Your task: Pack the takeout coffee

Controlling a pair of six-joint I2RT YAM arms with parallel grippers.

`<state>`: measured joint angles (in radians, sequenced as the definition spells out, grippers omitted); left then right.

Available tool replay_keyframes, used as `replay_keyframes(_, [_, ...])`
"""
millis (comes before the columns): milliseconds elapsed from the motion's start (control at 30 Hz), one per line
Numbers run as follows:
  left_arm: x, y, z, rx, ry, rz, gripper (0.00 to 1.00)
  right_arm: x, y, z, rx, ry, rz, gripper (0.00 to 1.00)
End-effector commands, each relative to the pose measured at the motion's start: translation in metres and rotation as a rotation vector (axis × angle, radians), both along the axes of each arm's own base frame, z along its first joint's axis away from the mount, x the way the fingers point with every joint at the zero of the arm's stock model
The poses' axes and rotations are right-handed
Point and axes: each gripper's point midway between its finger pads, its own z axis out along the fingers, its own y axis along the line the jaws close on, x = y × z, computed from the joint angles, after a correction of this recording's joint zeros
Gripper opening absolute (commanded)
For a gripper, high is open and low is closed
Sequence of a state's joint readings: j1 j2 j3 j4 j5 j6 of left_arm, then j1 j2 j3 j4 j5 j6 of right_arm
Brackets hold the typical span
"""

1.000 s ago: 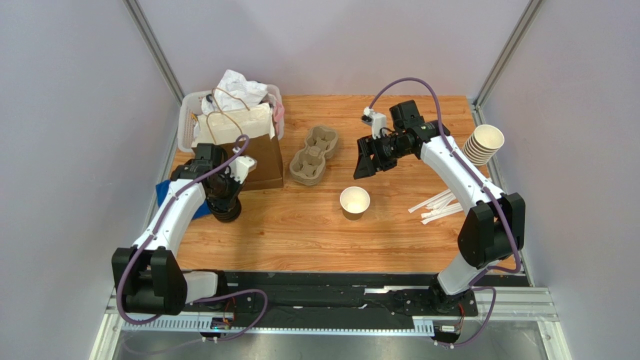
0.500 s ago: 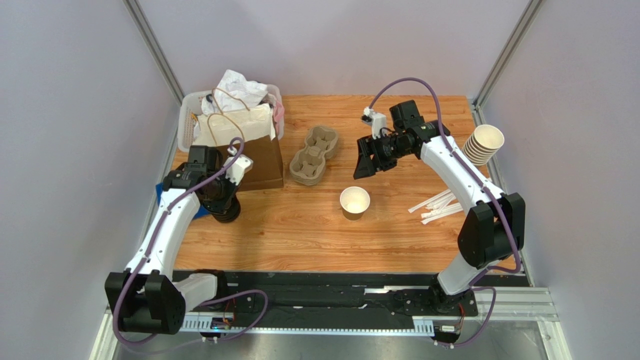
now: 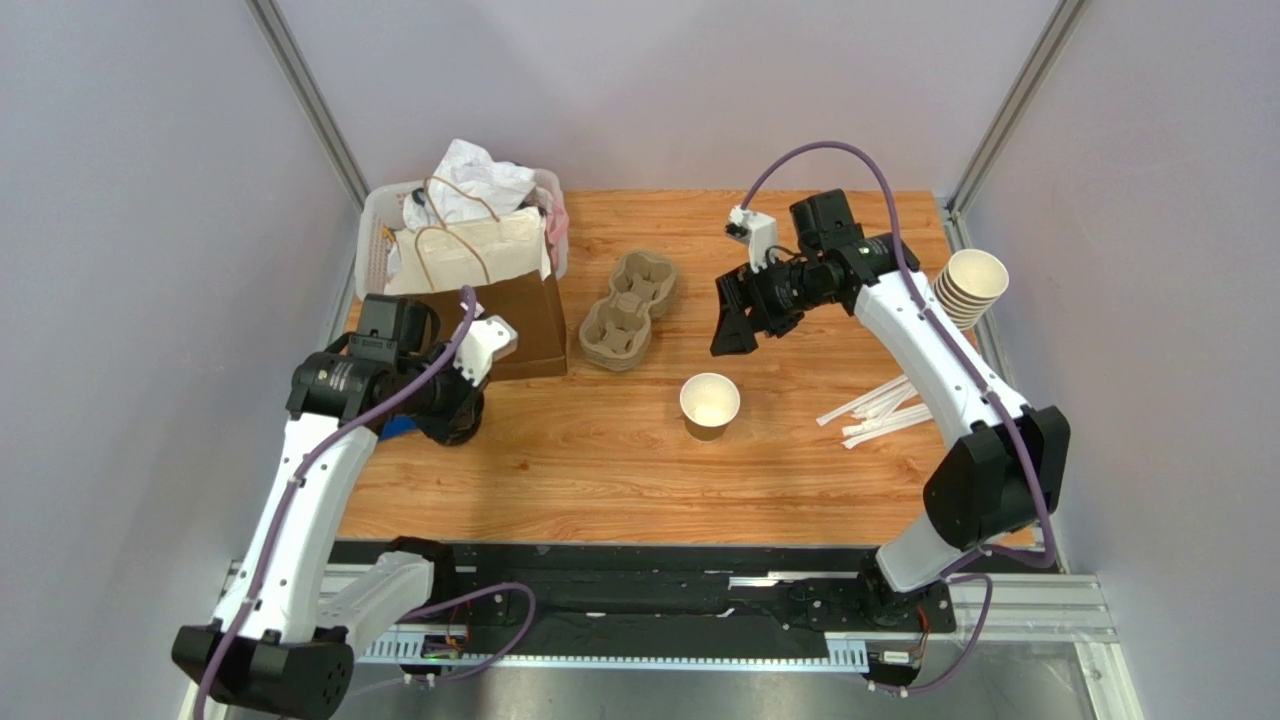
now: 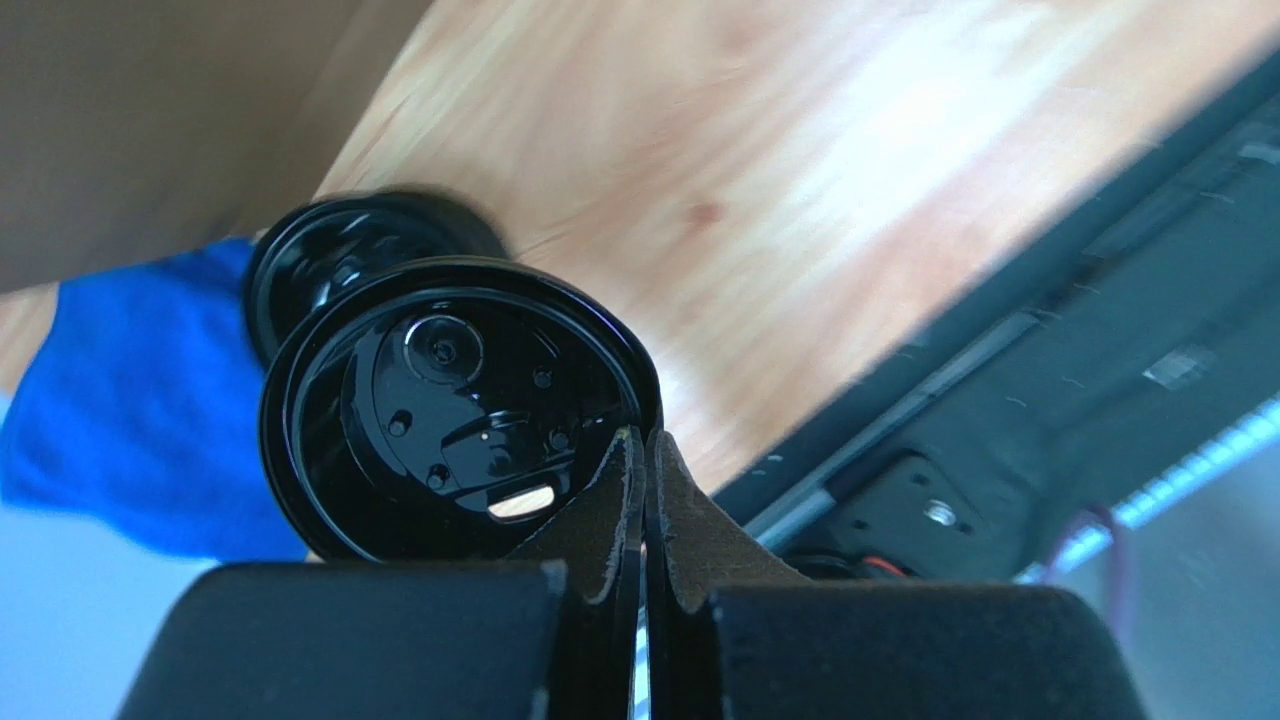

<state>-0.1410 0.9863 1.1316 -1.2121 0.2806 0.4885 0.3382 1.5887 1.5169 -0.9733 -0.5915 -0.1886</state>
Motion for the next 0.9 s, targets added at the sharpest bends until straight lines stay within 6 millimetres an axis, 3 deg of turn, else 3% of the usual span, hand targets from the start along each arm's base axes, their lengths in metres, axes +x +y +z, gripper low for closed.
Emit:
replay_keyframes(0, [-0.051, -0.041, 0.038, -0.140, 0.013, -0.224, 0.00, -0.015, -0.006, 0.062, 0.025, -0.251, 0.131, 0.86])
replay_keyframes(167, [-0.077, -0.098, 0.090, -0.378, 0.046, -0.419, 0.00, -0.045, 0.000, 0.111, 0.110, -0.555, 0.281, 0.88])
replay_keyframes(333, [-0.090, -0.132, 0.131, -0.501, 0.071, -0.601, 0.00, -0.094, 0.023, 0.146, 0.151, -0.884, 0.485, 0.91])
replay_keyframes(367, [-0.092, -0.139, 0.132, -0.517, 0.113, -0.633, 0.00, -0.102, 0.028, 0.141, 0.146, -0.911, 0.517, 0.93])
replay_keyframes(400, [-0.096, -0.145, 0.134, -0.522, 0.131, -0.664, 0.00, -0.109, 0.026, 0.149, 0.105, -1.009, 0.542, 0.93])
replay_keyframes(433, [-0.104, -0.152, 0.138, -0.526, 0.145, -0.720, 0.00, -0.128, 0.041, 0.149, 0.120, -1.047, 0.625, 0.93])
replay_keyframes(467, [-0.107, -0.158, 0.136, -0.531, 0.195, -0.745, 0.00, -0.136, 0.046, 0.148, 0.109, -1.089, 0.663, 0.93])
replay_keyframes(567, [-0.121, -0.172, 0.138, -0.566, 0.278, -0.822, 0.00, -0.157, 0.065, 0.140, 0.059, -1.203, 0.764, 0.93])
replay_keyframes(600, [-0.123, -0.175, 0.138, -0.572, 0.291, -0.838, 0.00, -0.162, 0.071, 0.127, 0.023, -1.217, 0.796, 0.93])
replay_keyframes(867, [-0.138, -0.193, 0.133, -0.593, 0.386, -0.922, 0.00, -0.168, 0.093, 0.115, -0.022, -1.312, 0.854, 0.91])
